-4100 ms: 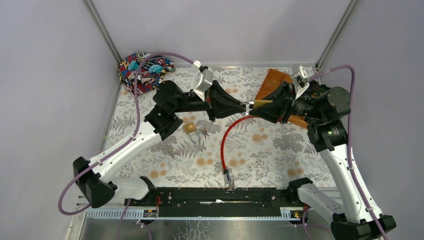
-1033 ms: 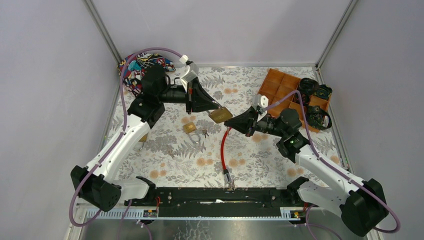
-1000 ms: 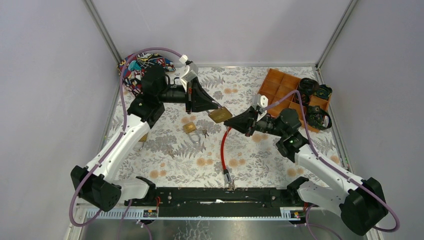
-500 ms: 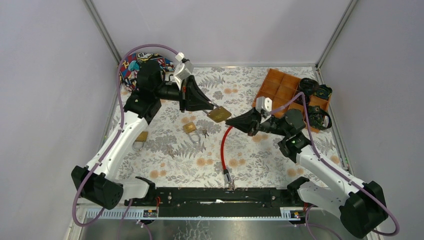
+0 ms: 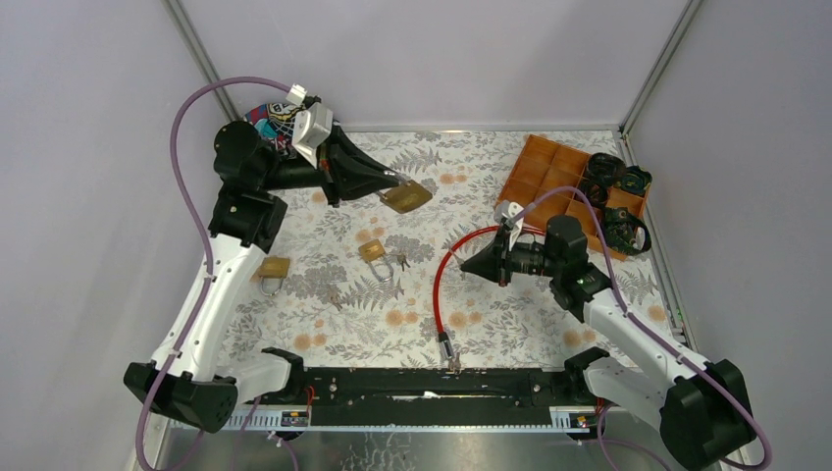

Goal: Lock with the key
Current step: Place the lock at the center of the board, then place the key at the center of the board.

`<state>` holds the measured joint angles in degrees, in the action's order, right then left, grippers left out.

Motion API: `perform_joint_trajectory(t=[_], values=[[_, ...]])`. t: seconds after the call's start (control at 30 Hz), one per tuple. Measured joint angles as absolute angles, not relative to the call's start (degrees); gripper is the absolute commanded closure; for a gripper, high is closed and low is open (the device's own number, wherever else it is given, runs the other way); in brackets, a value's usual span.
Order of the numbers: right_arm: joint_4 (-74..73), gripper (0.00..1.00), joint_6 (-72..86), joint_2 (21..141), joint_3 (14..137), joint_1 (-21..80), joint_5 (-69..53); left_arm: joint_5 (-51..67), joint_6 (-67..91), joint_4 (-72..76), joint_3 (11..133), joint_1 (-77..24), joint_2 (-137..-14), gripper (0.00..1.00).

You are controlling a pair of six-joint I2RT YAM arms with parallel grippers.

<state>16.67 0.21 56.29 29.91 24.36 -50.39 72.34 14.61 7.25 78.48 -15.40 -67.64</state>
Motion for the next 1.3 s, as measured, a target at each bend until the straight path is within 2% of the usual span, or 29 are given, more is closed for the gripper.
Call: perform_joint_trajectory(t=[0.13, 0.3, 0.5, 0.67, 0.83, 1.0, 1.3], values=[[16.82, 1.0, 3.68, 58.43, 32.16, 24.43, -48.97, 63.53, 16.97, 6.52, 74.08, -14.57, -65.49, 1.0], [21.5, 1.0, 10.72, 70.22, 39.05, 28.45, -44.27, 54.26, 23.7, 3.97, 66.72, -7.29, -67.42, 1.0], [30.79, 1.0, 24.21, 96.86, 59.2, 37.58, -38.04, 41.06, 23.68, 0.64, 59.53, 5.63, -76.79, 1.0], [35.53, 1.0, 35.86, 114.78, 72.38, 41.54, -35.05, 36.73, 21.41, -0.03, 53.17, 8.97, -79.05, 1.0], [34.7, 1.0, 45.12, 130.06, 85.34, 45.21, -33.12, 37.28, 21.17, 0.34, 54.24, 11.88, -85.41, 1.0], [31.97, 1.0, 50.72, 137.71, 93.93, 47.42, -30.87, 36.42, 22.39, 1.19, 57.04, 17.56, -93.86, 1.0], [24.36, 1.0, 55.94, 143.57, 102.35, 48.42, -26.2, 32.47, 26.98, 4.73, 51.2, 20.43, -97.78, 1.0]])
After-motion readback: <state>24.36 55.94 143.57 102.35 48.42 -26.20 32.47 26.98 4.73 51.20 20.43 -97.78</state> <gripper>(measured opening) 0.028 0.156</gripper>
